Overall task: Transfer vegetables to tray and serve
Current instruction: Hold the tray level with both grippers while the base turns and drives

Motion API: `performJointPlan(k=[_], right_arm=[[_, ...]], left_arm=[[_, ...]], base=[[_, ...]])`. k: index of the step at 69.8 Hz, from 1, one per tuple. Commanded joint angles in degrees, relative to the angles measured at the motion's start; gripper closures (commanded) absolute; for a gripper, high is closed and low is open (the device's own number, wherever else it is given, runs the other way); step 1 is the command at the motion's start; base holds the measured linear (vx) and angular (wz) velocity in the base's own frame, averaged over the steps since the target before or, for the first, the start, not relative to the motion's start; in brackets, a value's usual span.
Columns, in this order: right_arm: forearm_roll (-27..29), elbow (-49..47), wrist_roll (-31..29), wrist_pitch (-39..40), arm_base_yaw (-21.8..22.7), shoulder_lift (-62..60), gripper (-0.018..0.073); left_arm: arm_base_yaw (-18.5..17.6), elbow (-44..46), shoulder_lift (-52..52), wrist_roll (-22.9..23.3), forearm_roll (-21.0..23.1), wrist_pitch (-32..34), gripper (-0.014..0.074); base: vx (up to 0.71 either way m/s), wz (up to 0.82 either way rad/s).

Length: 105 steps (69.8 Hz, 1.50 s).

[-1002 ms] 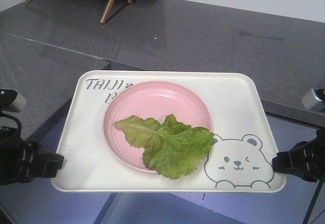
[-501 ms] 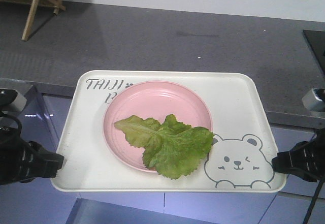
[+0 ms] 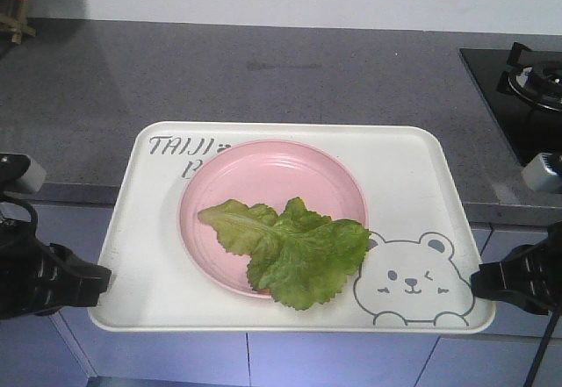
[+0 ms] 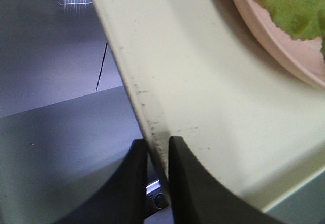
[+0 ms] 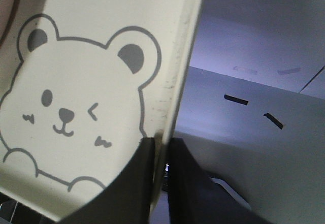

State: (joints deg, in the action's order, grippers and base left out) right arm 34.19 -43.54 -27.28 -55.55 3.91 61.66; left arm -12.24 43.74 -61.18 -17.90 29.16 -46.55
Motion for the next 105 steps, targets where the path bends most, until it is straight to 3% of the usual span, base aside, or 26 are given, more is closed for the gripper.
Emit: performJointPlan(k=[1,105], right_arm=[[4.7,-1.6,-3.0,-1.2,-0.4,-1.2,0.0562],[4.7,-1.6,-3.0,-1.2,-0.4,-1.2,0.0562]], left_arm=[[-0.8,1.6,1.1,-1.9,3.7,1.9,0.0602],[-0.8,1.6,1.1,-1.9,3.7,1.9,0.0602]], base=[[0.07,-0.09],[0.1,0.0]])
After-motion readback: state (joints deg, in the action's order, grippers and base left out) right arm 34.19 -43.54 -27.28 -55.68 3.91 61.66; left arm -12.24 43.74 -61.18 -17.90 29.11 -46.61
